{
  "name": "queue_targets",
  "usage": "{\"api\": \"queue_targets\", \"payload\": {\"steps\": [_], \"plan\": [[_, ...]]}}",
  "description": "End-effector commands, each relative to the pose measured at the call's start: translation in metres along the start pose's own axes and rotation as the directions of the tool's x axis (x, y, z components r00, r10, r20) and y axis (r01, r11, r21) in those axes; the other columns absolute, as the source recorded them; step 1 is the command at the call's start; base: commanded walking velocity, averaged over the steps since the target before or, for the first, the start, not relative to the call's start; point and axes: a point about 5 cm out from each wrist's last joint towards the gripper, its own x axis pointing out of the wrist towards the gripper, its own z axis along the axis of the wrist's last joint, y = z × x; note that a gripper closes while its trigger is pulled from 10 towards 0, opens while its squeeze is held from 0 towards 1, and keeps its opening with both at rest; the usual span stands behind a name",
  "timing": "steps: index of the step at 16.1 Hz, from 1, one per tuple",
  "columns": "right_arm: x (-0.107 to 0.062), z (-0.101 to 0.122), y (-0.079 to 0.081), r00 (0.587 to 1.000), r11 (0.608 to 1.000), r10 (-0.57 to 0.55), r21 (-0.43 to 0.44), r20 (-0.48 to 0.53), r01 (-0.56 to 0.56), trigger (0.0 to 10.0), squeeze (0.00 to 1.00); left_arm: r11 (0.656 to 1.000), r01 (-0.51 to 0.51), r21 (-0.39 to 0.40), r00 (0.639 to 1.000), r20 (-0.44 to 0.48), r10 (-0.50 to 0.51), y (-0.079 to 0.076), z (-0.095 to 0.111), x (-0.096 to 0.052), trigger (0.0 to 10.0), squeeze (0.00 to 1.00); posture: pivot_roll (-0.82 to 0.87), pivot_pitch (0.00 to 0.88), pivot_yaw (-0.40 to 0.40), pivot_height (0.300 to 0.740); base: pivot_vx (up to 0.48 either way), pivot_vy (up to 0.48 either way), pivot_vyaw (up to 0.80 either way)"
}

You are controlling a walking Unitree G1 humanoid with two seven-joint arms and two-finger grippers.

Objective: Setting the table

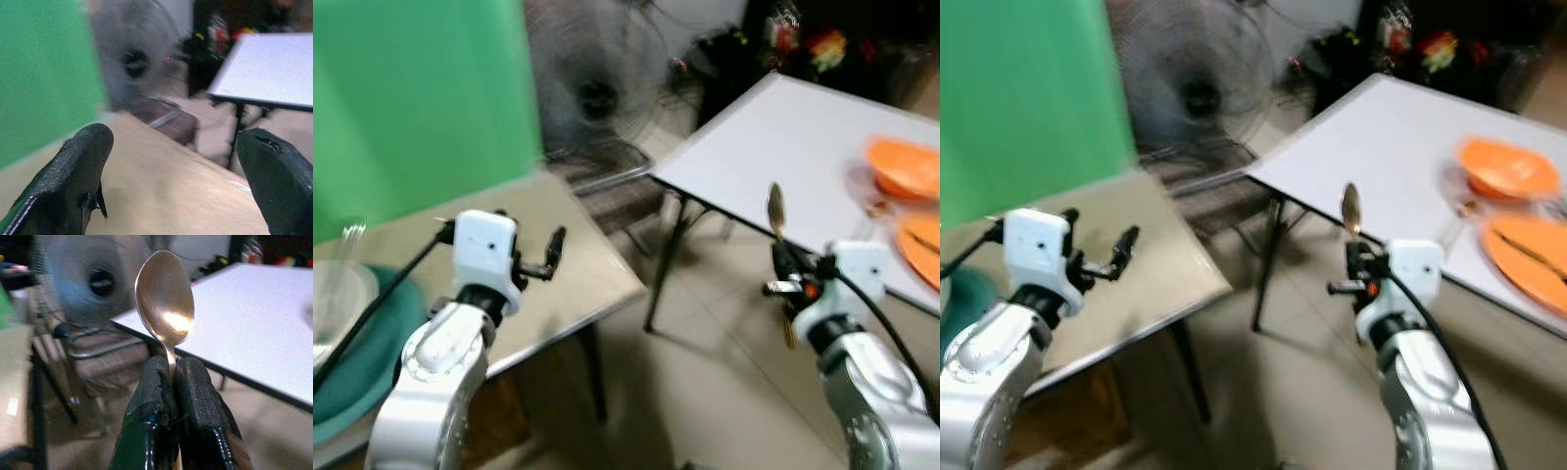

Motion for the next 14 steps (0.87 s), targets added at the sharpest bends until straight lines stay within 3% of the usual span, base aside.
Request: {"api": "queue_targets", "payload": {"steps": [1, 5, 14], "plan": [[-0.0011, 0.0037, -0.0011, 1.000, 1.000, -0.021, -0.008, 0.022, 0.021, 10.0, 0.00, 1.000, 0.013, 0.005, 1.000, 0.024, -0.013, -0.0015, 0.0049, 0.0018, 10.0, 0.00, -0.07, 0.014, 0.007, 0.740, 0.000, -0.405, -0.78], [-0.0008, -0.0005, -0.0027, 0.999, 0.995, -0.041, -0.088, -0.007, 0.040, 10.0, 0.00, 1.000, 0.013, -0.002, 0.999, 0.031, -0.013, -0.0032, 0.0038, 0.0045, 10.0, 0.00, -0.07, 0.020, 0.003, 0.740, 0.000, -0.480, 0.00], [0.0023, 0.0018, -0.0042, 0.998, 0.996, -0.063, -0.068, 0.004, 0.063, 10.0, 0.00, 1.000, 0.003, 0.007, 0.999, 0.036, -0.003, -0.0030, 0.0053, 0.0049, 10.0, 0.00, -0.07, 0.029, -0.002, 0.740, 0.000, -0.480, 0.00]]}}
